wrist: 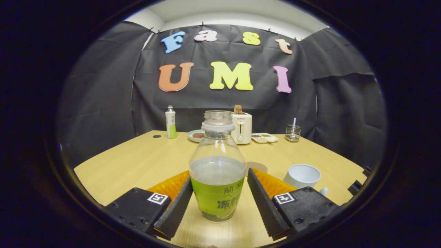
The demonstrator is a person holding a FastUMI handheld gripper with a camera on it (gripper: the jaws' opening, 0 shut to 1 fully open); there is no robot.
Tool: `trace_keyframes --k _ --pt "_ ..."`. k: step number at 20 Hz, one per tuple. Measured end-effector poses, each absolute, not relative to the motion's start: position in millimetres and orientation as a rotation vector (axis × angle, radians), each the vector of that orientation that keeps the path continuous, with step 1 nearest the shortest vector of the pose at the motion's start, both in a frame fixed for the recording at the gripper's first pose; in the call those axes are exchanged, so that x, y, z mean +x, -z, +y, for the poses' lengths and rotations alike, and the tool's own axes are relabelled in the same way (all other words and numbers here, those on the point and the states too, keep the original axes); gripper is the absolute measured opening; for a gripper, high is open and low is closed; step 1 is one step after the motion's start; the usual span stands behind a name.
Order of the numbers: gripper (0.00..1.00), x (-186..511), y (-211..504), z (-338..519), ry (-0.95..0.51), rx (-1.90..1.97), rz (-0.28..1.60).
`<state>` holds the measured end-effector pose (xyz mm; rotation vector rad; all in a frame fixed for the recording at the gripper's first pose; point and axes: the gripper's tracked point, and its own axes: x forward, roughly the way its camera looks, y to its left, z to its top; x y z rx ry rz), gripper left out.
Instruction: Take the bottle from table, then pour the juice into the cup, finally place the bottle on the coaster
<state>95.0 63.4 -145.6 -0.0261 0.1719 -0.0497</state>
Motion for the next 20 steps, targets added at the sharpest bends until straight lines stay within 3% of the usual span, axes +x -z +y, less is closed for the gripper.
trace_keyframes --k 2,12,20 --pt "0.82 94 146 59 0.068 -0.049 0.172" --pt "0.81 91 111 77 -0.03 0.095 0.188" --pt "0.8 94 83 85 -0.124 0.437 0.145"
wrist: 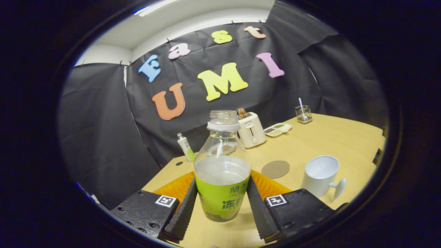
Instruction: Take the bottle from table, then pour the juice into the cup, finally place the bottle on the coaster
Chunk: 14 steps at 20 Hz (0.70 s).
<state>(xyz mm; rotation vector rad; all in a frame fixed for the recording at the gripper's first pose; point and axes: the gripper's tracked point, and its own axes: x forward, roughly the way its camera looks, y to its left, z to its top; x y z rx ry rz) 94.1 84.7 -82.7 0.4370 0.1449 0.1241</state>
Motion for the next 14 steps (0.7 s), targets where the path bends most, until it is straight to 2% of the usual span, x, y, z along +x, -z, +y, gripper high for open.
trace_keyframes --k 14 --pt "0.79 101 37 90 -0.36 1.072 0.031"
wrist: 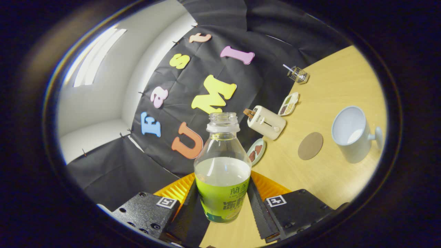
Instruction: Take the bottle from table, then pour the juice into the cup, finally place the bottle on the coaster
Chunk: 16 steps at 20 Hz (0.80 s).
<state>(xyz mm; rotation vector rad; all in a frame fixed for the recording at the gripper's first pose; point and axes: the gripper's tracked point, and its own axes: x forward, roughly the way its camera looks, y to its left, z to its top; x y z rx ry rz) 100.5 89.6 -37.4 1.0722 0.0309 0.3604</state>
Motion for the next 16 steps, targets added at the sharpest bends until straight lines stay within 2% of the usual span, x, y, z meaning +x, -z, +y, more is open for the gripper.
trace_keyframes --k 6,16 --pt "0.79 108 48 83 -0.364 1.281 0.048" --pt "0.79 100 32 46 -0.411 1.593 -0.058"
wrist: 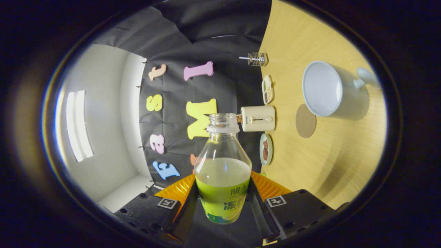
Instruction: Take the bottle from table, then pour the juice into the cup, finally place the bottle on the coaster
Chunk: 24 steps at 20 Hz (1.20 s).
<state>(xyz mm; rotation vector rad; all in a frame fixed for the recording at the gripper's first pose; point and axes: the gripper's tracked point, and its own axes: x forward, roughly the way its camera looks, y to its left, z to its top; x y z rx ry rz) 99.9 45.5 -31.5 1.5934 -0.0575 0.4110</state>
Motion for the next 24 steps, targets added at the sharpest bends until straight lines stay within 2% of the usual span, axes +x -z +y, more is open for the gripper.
trace_keyframes --k 24 --pt "0.78 113 11 29 -0.435 1.923 -0.033"
